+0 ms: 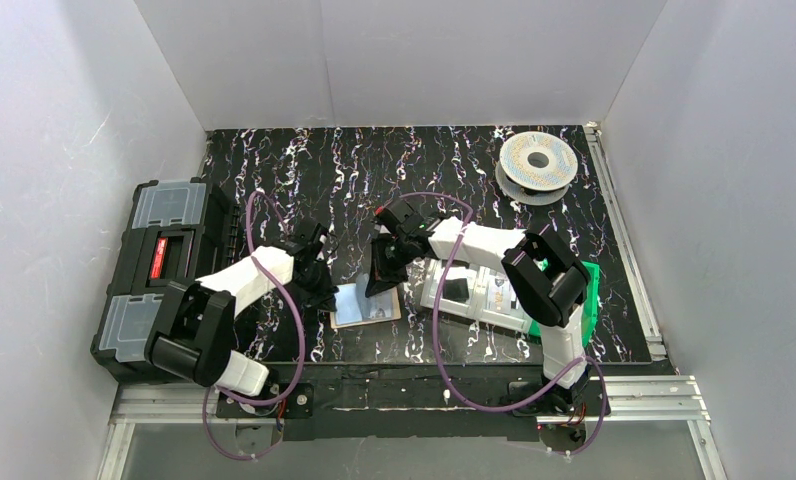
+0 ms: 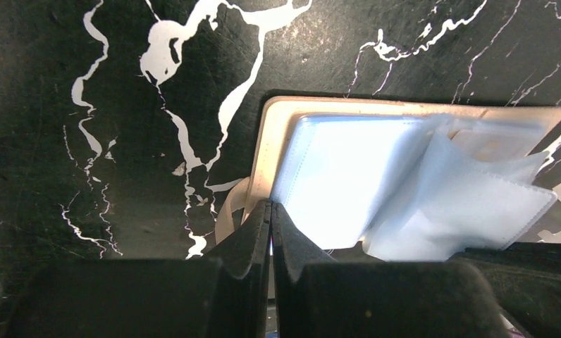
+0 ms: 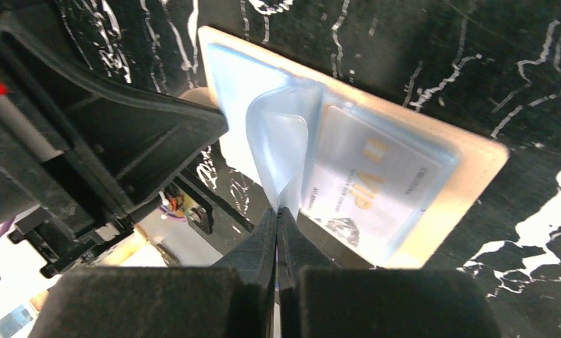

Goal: Take the credit cards out of the card holder
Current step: Remove the credit card from the card holder.

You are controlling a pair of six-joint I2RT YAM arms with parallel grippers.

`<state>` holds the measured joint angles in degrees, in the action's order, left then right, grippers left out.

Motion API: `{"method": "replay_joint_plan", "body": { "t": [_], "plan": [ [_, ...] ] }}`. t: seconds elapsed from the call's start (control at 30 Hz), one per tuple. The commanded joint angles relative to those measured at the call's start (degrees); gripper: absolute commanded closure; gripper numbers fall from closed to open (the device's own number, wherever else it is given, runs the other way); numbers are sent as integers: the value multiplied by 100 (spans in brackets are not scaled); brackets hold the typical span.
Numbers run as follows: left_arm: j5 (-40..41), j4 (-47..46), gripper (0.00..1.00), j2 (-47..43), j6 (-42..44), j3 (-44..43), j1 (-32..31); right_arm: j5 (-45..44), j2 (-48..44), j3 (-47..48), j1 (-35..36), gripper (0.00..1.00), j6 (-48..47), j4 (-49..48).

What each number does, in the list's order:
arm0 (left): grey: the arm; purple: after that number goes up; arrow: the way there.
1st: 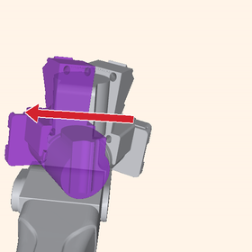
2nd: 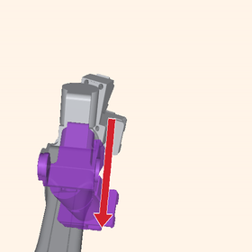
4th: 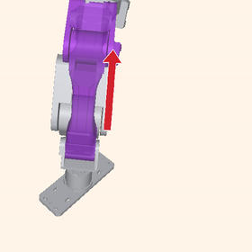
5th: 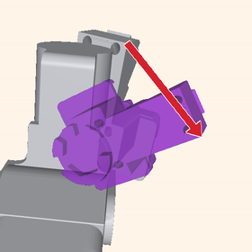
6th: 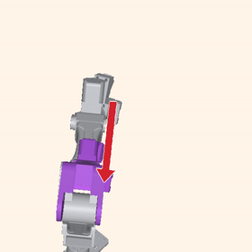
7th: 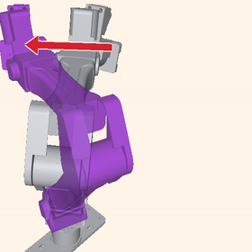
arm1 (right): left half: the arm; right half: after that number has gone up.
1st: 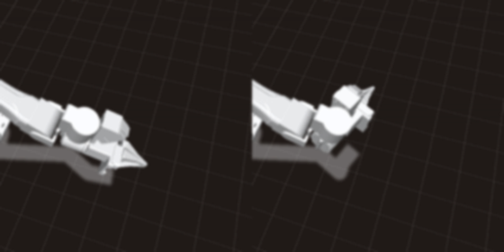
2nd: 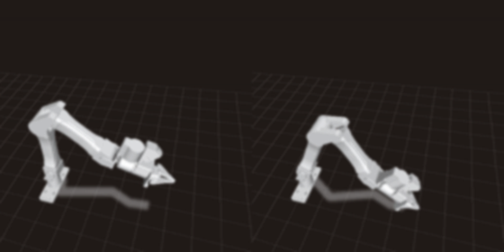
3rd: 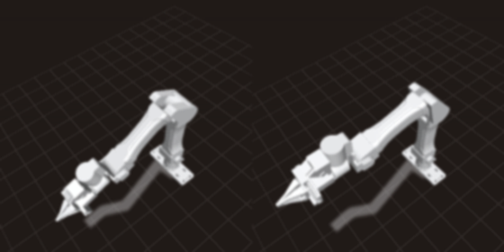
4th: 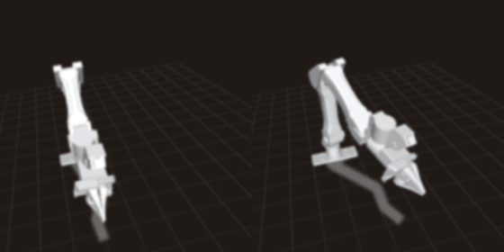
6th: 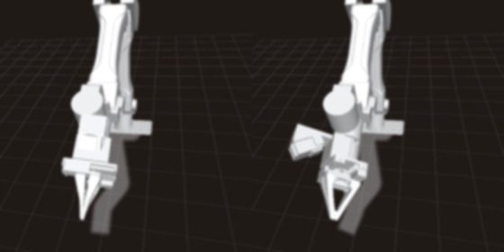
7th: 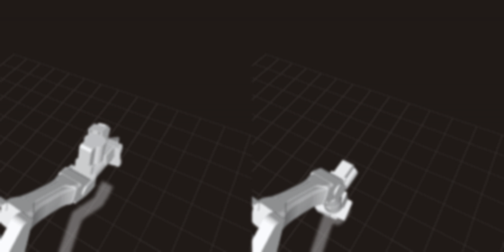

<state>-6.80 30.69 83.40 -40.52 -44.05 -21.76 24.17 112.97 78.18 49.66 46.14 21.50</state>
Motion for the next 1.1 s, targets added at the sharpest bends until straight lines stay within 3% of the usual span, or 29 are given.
{"method": "replay_joint_plan", "body": {
  "t": [0.0,0.17,0.5,0.77,1.07],
  "plan": [
    [-402,-359,100,-83,-238,459,-21,261,136,373,73,94,39,-139],
    [-356,-168,100,-418,-300,413,-21,396,361,526,110,77,198,-299],
    [321,1162,95,-1479,-107,-187,-21,495,673,637,114,49,599,-634],
    [126,1384,95,-1962,-95,-197,-21,476,501,514,123,28,799,-870],
    [-686,997,93,-1813,-91,-511,-21,154,106,462,120,25,621,-628]
  ]
}}
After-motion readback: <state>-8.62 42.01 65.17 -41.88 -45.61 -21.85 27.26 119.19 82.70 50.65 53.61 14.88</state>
